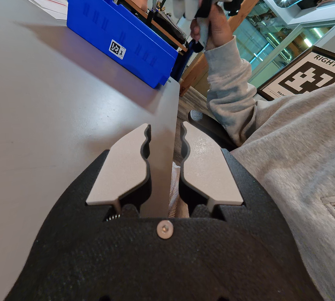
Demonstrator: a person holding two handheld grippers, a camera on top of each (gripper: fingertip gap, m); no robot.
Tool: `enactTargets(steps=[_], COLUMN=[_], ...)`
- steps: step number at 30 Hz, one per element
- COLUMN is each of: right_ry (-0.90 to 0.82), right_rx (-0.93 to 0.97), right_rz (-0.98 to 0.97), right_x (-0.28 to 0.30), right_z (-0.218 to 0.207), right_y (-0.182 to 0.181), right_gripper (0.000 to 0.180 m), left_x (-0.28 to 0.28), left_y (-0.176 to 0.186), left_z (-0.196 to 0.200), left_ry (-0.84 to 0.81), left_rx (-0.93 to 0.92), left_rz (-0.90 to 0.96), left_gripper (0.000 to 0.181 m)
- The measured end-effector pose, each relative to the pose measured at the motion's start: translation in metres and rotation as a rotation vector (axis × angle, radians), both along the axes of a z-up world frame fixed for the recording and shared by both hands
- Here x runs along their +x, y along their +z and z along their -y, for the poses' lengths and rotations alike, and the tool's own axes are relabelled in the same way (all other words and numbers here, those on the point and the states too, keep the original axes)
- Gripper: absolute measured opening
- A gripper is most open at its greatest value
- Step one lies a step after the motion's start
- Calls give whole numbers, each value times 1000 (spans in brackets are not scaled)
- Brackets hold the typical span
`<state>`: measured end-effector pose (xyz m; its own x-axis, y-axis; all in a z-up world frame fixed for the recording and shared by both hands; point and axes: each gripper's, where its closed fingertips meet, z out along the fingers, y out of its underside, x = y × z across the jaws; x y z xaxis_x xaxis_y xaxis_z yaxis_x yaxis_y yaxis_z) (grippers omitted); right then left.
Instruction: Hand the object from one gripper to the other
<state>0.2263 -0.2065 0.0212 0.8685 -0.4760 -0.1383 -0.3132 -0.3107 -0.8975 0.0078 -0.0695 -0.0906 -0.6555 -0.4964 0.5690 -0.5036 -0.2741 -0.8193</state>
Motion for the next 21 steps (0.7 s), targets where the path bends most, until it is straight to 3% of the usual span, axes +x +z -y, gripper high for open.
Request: enactTargets(steps=[4, 9, 14, 21], right_ry=[246, 484, 607, 664], right_rx=[205, 370, 254, 197], right_rz=[90, -23, -84, -116], right_x=[-60, -128, -164, -177], right_z=[-58, -126, -157, -164], right_y=[27, -14, -77, -100], right_gripper=[26, 22, 23, 23], left_x=[0, 3, 8, 14], left_y=[1, 3, 8, 13], left_z=[-1, -10, -22, -35], left_ry=[6, 43, 92, 145], left_rx=[1, 15, -9, -21], left_rz=[6, 32, 42, 54], left_gripper=[31, 29, 28, 28])
